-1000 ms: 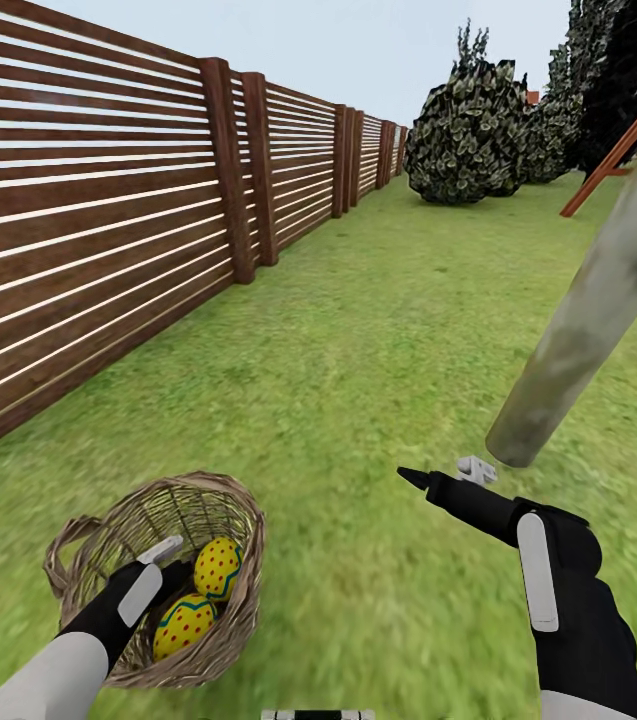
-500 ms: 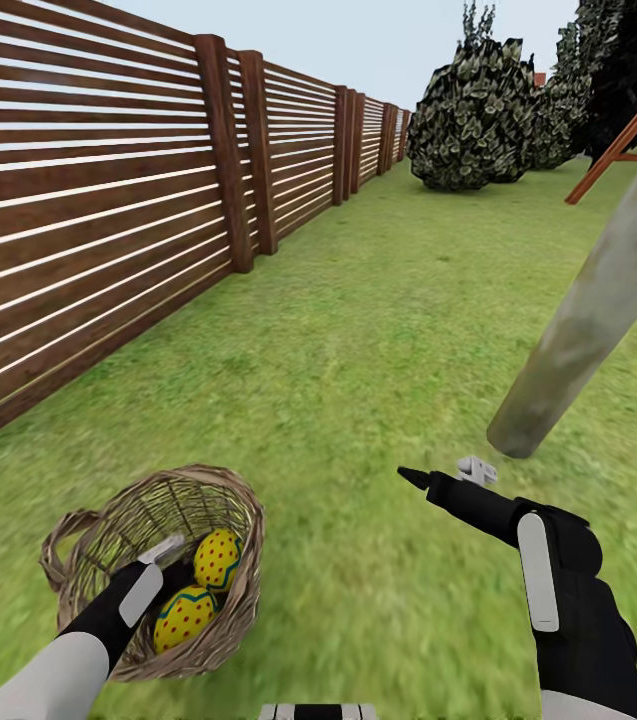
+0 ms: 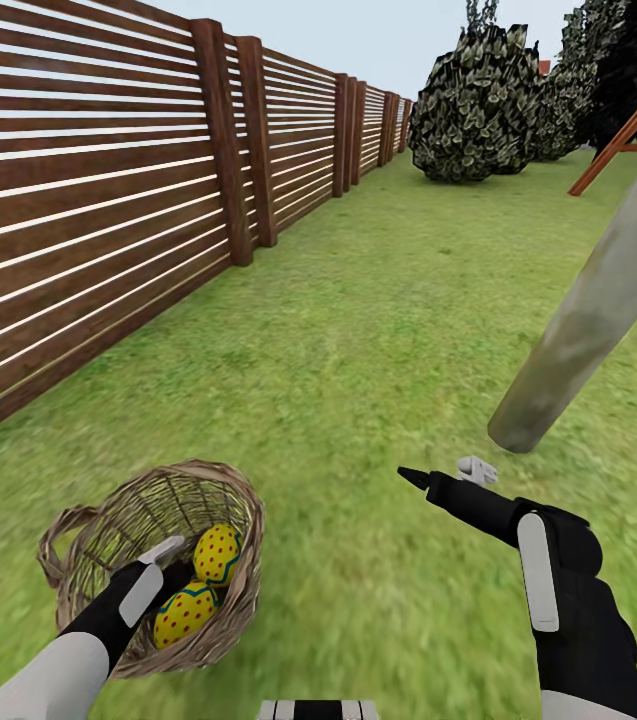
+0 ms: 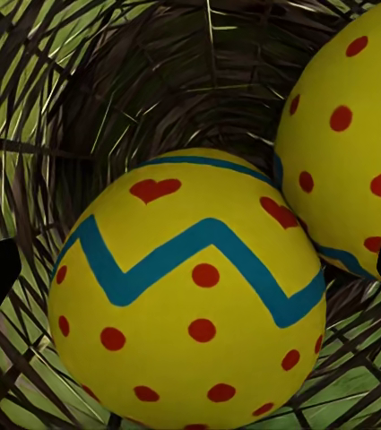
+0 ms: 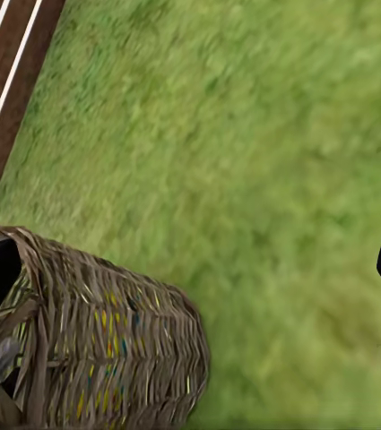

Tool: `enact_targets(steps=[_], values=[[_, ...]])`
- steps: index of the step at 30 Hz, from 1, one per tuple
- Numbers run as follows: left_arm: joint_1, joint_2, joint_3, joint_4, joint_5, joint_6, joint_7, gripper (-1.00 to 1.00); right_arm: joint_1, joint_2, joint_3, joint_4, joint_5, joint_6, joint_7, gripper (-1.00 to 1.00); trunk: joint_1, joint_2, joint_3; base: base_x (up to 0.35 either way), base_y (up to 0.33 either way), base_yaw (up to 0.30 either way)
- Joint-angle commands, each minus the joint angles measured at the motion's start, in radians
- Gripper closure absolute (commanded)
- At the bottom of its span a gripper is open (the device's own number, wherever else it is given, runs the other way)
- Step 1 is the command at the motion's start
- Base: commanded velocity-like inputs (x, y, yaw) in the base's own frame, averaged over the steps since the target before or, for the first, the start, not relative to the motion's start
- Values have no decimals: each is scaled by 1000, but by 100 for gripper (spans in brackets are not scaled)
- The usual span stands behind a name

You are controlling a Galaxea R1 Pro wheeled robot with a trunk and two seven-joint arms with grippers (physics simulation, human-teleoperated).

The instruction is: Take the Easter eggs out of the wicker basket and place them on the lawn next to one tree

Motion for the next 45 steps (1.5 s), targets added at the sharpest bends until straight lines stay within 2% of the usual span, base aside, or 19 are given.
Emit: enact_targets(steps=[1, 7, 10, 12, 18, 22, 25, 40, 45], values=[[0, 0, 1, -2, 11, 4, 7, -100, -1, 1, -3, -1, 2, 5, 6, -100, 0, 0, -1, 0, 0, 0], [0, -1, 1, -3, 11, 3, 8, -100, -1, 1, -3, -1, 2, 5, 6, -100, 0, 0, -1, 0, 0, 0], [0, -1, -14, -4, 11, 1, 8, -100, -1, 1, -3, -1, 2, 5, 6, -100, 1, -1, -12, 0, 0, 0], [0, -2, -37, -4, 12, 0, 9, -100, -1, 1, -3, -1, 2, 5, 6, -100, 2, -2, -20, 0, 0, 0], [0, -2, -64, -3, 12, 0, 9, -100, -1, 1, -3, -1, 2, 5, 6, -100, 2, -2, -20, 0, 0, 0], [0, -2, -67, -2, 12, -2, 9, -100, -1, 1, -3, -1, 2, 5, 6, -100, 2, -2, -20, 0, 0, 0], [0, -2, -68, -2, 12, -3, 9, -100, -1, 1, -3, -1, 2, 5, 6, -100, 3, -2, -32, 0, 0, 0], [0, -2, -68, -3, 12, -11, 8, -100, -1, 1, 2, -1, 2, 5, 6, -100, 3, -2, -32, 0, 0, 0], [0, -2, -68, -3, 12, -11, 8, -100, -1, 1, 0, -1, 2, 5, 6, -100, 5, -3, -47, 0, 0, 0]])
